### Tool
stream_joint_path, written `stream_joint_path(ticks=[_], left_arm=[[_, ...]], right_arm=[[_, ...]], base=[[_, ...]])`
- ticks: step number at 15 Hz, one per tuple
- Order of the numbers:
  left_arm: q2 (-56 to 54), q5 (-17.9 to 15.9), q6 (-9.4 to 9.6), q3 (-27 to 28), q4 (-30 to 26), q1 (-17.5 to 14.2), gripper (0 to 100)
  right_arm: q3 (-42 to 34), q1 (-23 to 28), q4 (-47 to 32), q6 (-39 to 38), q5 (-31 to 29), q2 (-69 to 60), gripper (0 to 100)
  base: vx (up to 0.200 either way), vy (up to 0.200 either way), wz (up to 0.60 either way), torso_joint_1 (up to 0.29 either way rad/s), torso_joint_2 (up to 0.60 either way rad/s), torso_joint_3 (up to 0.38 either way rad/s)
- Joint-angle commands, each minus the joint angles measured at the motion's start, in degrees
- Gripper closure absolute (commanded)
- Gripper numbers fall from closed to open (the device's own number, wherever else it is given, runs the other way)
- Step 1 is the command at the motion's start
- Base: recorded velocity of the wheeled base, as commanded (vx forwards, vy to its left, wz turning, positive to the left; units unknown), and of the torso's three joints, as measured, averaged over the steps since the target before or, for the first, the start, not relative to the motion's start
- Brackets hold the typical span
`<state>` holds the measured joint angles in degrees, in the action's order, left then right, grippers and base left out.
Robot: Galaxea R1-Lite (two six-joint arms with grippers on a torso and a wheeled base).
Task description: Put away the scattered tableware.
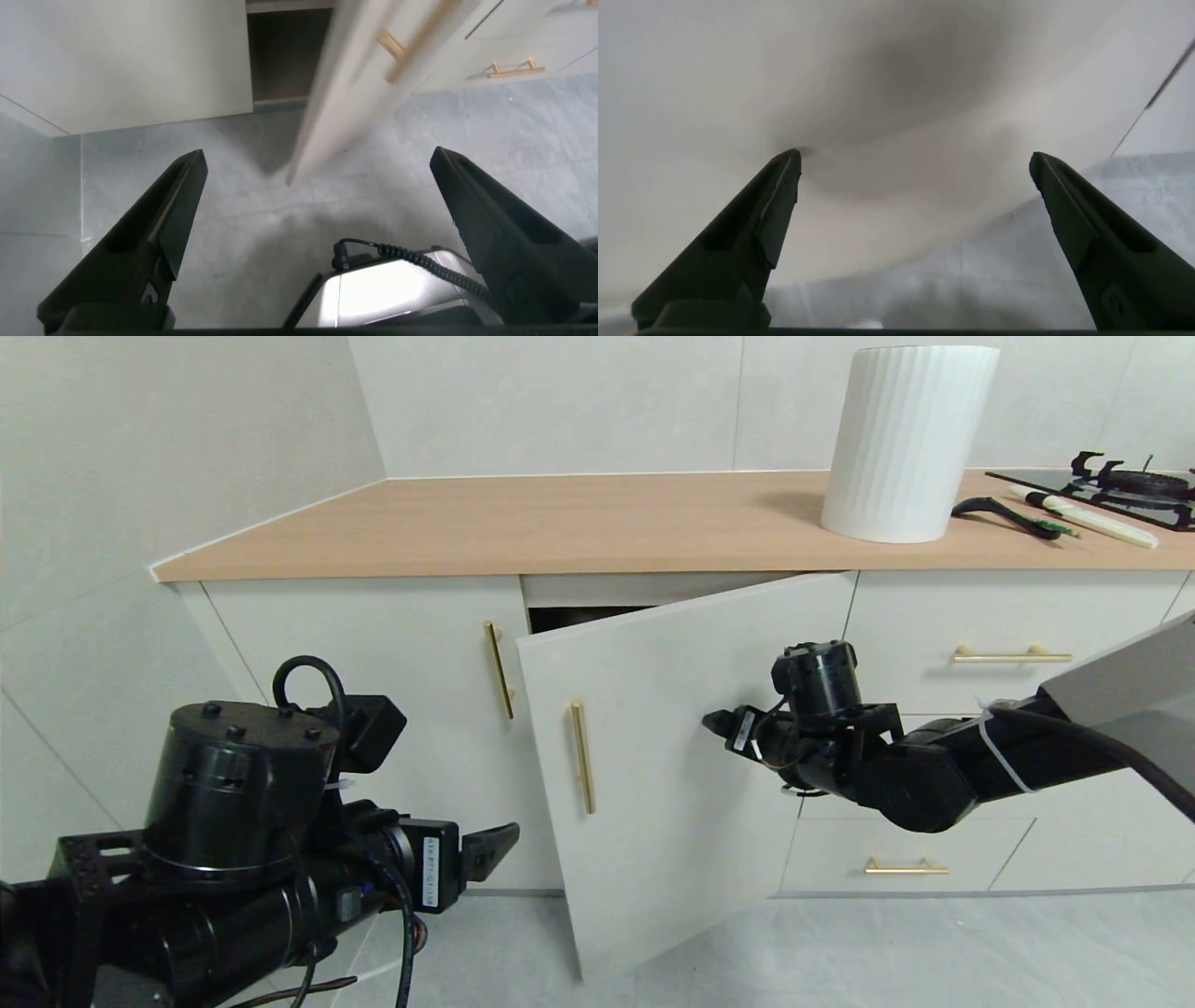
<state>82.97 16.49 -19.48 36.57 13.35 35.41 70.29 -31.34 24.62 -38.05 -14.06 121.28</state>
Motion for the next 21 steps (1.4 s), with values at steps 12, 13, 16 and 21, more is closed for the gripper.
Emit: stream_joint_path(ticks=[12, 13, 16, 21], left_arm=[[0.09, 0.03, -0.12, -0.01, 0.01, 0.01, 0], [0.09, 0.03, -0.12, -0.01, 0.01, 0.01, 0], [0.09, 0.03, -0.12, -0.01, 0.01, 0.01, 0], [0.0, 0.03, -0.12, -0.01, 0.01, 0.01, 0]], right_arm=[[13.03, 2.16, 0.07, -3.35, -12.4, 10.64, 0], [13.91, 2.51, 0.07, -3.44, -13.54, 11.34, 0], [15.93, 2.87, 0.07, -3.44, -15.83, 12.92, 0], [17.95, 3.66, 0.07, -3.35, -17.76, 14.51, 0]], base=[[0.0, 0.0, 0.0, 0.0, 0.0, 0.0], [0.0, 0.0, 0.0, 0.0, 0.0, 0.0], [0.0, 0.0, 0.0, 0.0, 0.0, 0.0], [0.0, 0.0, 0.0, 0.0, 0.0, 0.0]])
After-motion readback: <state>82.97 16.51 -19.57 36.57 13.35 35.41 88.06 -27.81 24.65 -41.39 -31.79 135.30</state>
